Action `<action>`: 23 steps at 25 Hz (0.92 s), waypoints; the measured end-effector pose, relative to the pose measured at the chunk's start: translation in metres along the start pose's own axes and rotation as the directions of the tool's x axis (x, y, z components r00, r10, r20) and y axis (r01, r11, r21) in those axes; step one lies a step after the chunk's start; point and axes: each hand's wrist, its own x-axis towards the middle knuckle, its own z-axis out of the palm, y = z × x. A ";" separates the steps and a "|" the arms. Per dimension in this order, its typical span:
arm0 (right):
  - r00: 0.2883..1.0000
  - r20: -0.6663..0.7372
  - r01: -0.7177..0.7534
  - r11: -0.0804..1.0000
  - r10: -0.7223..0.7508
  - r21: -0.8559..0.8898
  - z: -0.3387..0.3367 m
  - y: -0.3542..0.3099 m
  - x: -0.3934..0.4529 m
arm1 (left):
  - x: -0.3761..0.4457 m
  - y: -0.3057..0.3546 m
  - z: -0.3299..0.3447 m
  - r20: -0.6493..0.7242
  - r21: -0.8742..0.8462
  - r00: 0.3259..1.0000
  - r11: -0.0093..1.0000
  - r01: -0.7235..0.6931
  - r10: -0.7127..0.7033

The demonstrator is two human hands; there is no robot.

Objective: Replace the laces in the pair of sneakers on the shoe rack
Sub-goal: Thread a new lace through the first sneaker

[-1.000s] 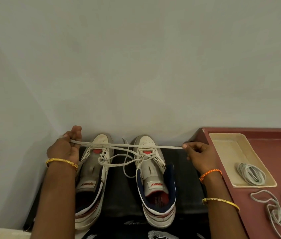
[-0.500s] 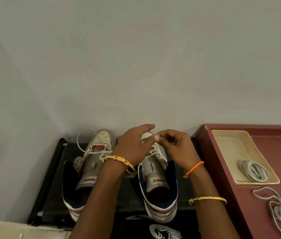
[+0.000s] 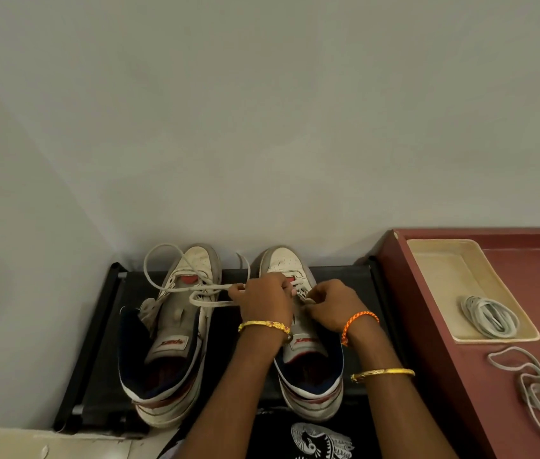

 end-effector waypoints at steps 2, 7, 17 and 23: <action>1.000 -0.024 -0.004 1.000 0.004 -0.001 0.001 -0.001 0.003 | 0.001 0.002 0.010 -0.019 0.129 0.999 0.990 0.049 -0.047; 1.000 0.016 -0.018 0.996 0.016 0.091 -0.006 0.002 0.005 | 0.015 -0.004 0.023 0.082 0.076 0.959 0.961 0.267 -0.272; 0.995 0.091 -0.060 0.967 0.039 0.248 -0.016 0.009 0.008 | 0.027 0.002 0.039 0.127 0.055 0.932 0.940 0.336 -0.340; 0.991 0.116 -0.095 0.941 0.060 0.324 -0.016 0.013 0.014 | 0.028 0.001 0.039 0.175 0.043 0.932 0.948 0.315 -0.318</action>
